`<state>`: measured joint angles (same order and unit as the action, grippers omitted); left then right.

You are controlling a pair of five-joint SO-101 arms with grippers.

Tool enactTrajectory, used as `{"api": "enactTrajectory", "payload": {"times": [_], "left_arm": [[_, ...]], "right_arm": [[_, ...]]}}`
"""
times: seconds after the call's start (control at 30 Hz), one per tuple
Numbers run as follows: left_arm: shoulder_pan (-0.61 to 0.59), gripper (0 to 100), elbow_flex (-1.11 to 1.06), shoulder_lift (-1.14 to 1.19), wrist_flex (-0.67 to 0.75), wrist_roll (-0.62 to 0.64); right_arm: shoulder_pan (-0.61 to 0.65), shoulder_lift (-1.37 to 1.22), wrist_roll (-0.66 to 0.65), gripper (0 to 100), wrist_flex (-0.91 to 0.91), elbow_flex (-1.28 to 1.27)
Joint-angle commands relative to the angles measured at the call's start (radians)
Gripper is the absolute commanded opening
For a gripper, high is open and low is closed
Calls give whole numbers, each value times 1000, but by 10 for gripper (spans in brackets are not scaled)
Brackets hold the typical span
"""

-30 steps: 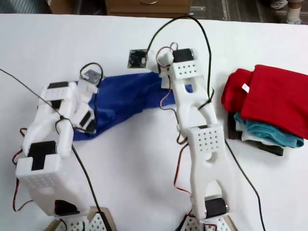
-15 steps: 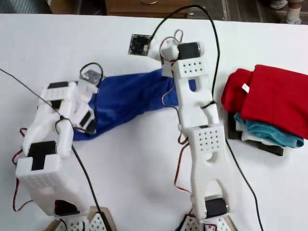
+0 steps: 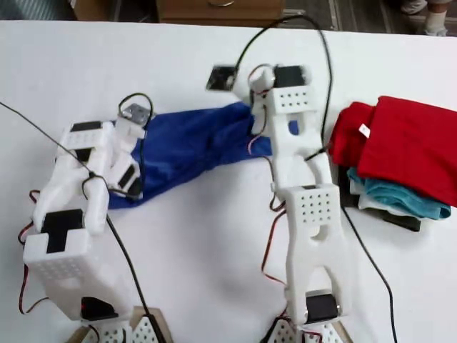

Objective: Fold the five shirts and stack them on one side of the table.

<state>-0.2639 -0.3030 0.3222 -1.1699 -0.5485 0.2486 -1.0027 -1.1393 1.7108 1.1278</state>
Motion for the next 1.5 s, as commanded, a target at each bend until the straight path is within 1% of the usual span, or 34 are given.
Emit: {"api": "enactTrajectory", "payload": {"times": [0.0, 0.2, 0.33, 0.57, 0.7, 0.87, 1.0, 1.17, 1.33, 1.47], "left_arm": [[9, 172, 10, 12, 44, 8], [9, 172, 10, 12, 44, 8], [9, 172, 10, 12, 44, 8], [9, 172, 10, 12, 44, 8], [9, 172, 10, 12, 44, 8], [9, 172, 10, 12, 44, 8], [9, 172, 10, 12, 44, 8], [9, 172, 10, 12, 44, 8], [9, 172, 10, 12, 44, 8], [9, 172, 10, 9, 48, 14]], "right_arm": [[71, 84, 9, 20, -22, -21], [157, 58, 9, 20, -70, -12], [179, 59, 9, 20, -65, 17], [180, 58, 9, 20, -70, 91], [193, 79, 8, 20, -33, 173], [200, 74, 8, 20, -30, 127], [200, 19, 9, 20, -30, 66], [202, -42, 9, 20, -35, 64], [194, -25, 11, 20, -18, 95], [194, 70, 95, 20, -7, 176]]}}
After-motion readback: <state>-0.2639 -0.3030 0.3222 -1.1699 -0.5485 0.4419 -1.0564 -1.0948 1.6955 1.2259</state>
